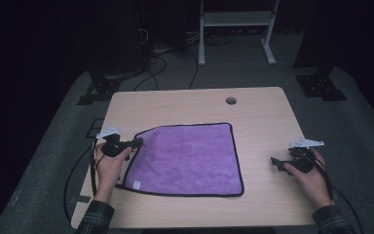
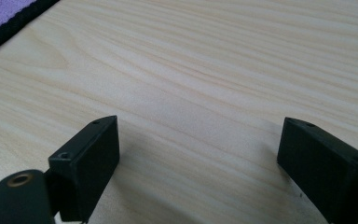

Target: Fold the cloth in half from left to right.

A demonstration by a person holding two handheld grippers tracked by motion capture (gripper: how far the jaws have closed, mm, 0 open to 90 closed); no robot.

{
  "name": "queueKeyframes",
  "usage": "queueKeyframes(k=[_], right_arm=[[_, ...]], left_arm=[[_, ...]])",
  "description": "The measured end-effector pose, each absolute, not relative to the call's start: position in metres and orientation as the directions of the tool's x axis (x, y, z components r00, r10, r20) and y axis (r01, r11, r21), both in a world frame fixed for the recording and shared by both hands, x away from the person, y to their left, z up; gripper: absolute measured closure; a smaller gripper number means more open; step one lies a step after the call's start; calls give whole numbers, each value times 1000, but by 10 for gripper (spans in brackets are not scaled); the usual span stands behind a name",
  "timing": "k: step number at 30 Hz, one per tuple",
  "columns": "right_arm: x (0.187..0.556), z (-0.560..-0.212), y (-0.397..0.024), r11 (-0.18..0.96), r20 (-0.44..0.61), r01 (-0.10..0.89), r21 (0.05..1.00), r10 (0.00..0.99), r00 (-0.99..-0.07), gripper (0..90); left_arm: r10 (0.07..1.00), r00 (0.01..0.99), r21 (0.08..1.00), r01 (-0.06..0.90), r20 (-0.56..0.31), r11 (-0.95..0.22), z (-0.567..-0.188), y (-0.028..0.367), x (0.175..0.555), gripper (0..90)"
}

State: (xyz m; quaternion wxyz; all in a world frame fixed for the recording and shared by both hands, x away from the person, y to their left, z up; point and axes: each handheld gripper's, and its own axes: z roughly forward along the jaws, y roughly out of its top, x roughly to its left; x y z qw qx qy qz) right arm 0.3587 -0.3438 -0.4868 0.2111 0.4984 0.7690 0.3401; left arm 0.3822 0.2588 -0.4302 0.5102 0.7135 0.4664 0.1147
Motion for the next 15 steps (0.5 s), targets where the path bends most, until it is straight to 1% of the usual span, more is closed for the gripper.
queueKeyframes(k=[6, 15], right_arm=[[359, -487, -344, 272, 14, 623, 733, 910, -414, 119], [359, -487, -344, 273, 13, 622, 734, 910, -415, 119]], left_arm=[[752, 575, 840, 540, -321, -54, -426, 239, 388, 867], [693, 645, 842, 530, -322, -102, -423, 198, 397, 867]])
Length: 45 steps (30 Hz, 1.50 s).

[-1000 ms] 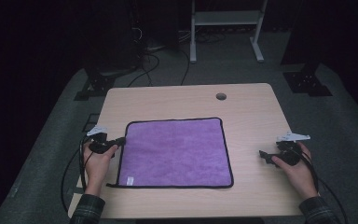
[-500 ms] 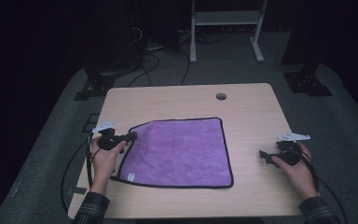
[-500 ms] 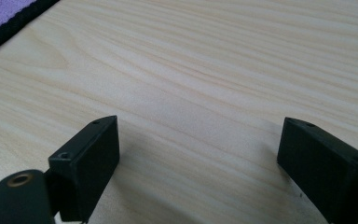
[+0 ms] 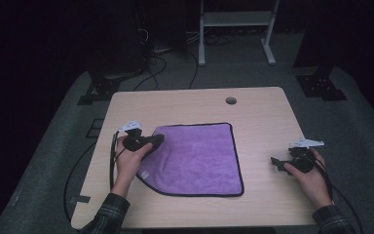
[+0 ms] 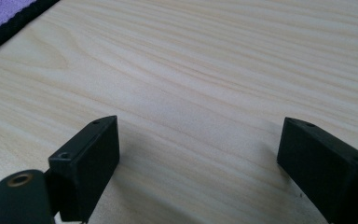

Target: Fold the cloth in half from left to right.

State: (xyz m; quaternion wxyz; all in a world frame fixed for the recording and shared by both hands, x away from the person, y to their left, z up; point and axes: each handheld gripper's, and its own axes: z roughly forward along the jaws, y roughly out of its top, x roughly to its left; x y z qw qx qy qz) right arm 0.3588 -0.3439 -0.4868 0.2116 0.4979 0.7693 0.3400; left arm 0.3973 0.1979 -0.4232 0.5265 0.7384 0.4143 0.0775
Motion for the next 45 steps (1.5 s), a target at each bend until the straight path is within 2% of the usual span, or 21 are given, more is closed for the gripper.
queueKeyframes(k=[23, 45], right_arm=[[359, -487, -344, 273, 13, 622, 734, 910, -415, 119], [359, -487, -344, 273, 14, 622, 734, 910, -415, 119]], left_arm=[[581, 748, 837, 511, -320, -197, -424, 120, 409, 867], [506, 781, 836, 515, -366, -190, -426, 55, 427, 867]])
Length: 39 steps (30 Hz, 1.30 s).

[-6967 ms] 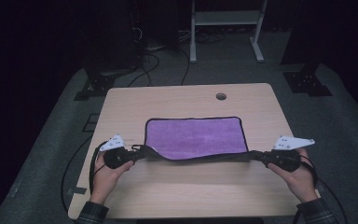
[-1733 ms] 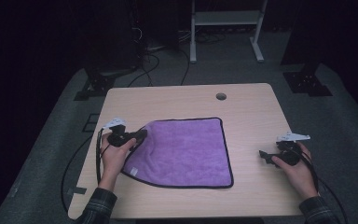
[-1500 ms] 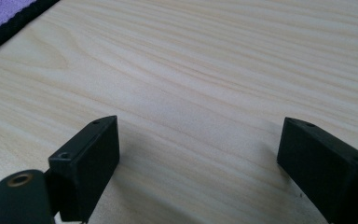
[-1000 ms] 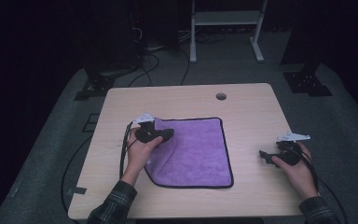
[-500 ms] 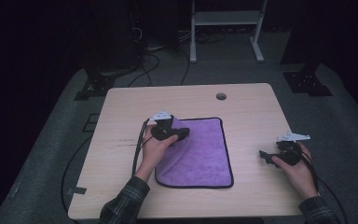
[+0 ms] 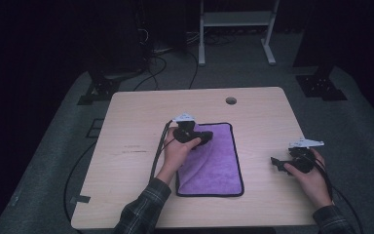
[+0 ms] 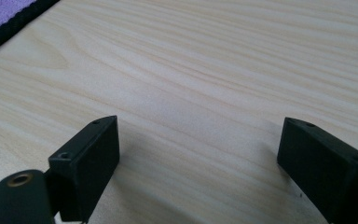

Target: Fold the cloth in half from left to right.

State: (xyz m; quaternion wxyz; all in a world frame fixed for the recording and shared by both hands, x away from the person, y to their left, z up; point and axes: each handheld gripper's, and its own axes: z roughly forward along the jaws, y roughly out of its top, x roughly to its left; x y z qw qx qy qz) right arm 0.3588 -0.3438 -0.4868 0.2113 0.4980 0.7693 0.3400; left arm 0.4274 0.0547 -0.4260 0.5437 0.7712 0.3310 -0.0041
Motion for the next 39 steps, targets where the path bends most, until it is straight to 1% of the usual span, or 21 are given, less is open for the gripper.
queueKeyframes(k=[11, 15, 21, 25, 28, 31, 32, 33, 34, 37, 38, 39], right_arm=[[359, -487, -344, 272, 14, 623, 733, 910, -415, 119], [359, -487, -344, 273, 13, 622, 734, 910, -415, 119], [359, -487, -344, 273, 14, 623, 733, 910, -414, 119], [359, -487, -344, 273, 14, 622, 734, 910, -415, 119], [359, -487, -344, 273, 14, 622, 734, 910, -415, 119], [359, -487, -344, 273, 14, 622, 734, 910, -415, 119], [359, -487, -344, 273, 14, 623, 733, 910, -415, 119], [359, -487, -344, 273, 14, 623, 733, 910, -415, 119], [359, -487, -344, 273, 14, 623, 733, 910, -414, 119], [359, -487, -344, 273, 14, 623, 733, 910, -414, 119], [359, -487, -344, 273, 14, 623, 733, 910, -414, 119], [359, -487, -344, 273, 13, 623, 733, 910, -415, 119]], left_arm=[[465, 791, 819, 535, -397, -210, -440, 17, 435, 868], [465, 795, 811, 536, -391, -235, -443, 7, 437, 867], [465, 797, 779, 551, -386, -299, -463, -14, 445, 863], [465, 795, 764, 560, -388, -321, -471, -21, 447, 862], [465, 798, 755, 561, -384, -339, -474, -26, 449, 844], [448, 812, 760, 545, -374, -353, -473, -28, 448, 758], [439, 817, 766, 538, -373, -351, -470, -26, 448, 693], [439, 817, 766, 538, -373, -351, -470, -26, 448, 666], [441, 824, 776, 523, -355, -352, -465, -21, 446, 613], [453, 833, 789, 497, -318, -360, -455, -11, 443, 528], [453, 833, 789, 497, -318, -360, -455, -11, 443, 501], [460, 835, 793, 489, -303, -364, -452, -6, 441, 501]])
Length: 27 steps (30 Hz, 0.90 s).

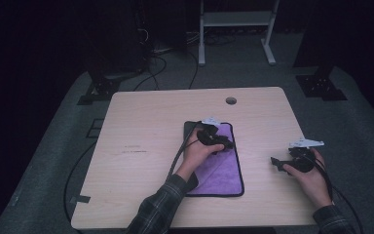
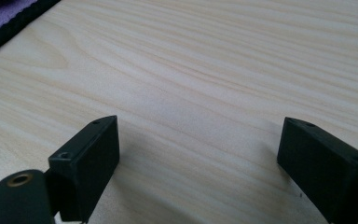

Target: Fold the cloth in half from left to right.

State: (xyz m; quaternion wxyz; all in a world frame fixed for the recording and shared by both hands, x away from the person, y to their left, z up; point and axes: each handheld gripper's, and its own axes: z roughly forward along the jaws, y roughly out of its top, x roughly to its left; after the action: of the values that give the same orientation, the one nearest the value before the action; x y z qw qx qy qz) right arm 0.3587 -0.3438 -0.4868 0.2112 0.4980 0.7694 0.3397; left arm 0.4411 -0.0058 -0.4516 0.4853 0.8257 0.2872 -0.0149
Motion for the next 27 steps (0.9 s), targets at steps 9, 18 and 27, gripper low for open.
queueKeyframes(k=[9, 18, 27], right_arm=[[358, -487, -343, 264, 16, 626, 733, 914, -404, 122], [359, -487, -342, 267, 14, 628, 731, 914, -405, 110], [360, -486, -342, 253, 15, 622, 741, 920, -392, 203]], left_arm=[[558, 806, 813, 454, -200, -365, -436, 57, 422, 419], [602, 791, 830, 408, -113, -380, -435, 117, 398, 448], [658, 747, 811, 442, -98, -382, -447, 168, 380, 366]])
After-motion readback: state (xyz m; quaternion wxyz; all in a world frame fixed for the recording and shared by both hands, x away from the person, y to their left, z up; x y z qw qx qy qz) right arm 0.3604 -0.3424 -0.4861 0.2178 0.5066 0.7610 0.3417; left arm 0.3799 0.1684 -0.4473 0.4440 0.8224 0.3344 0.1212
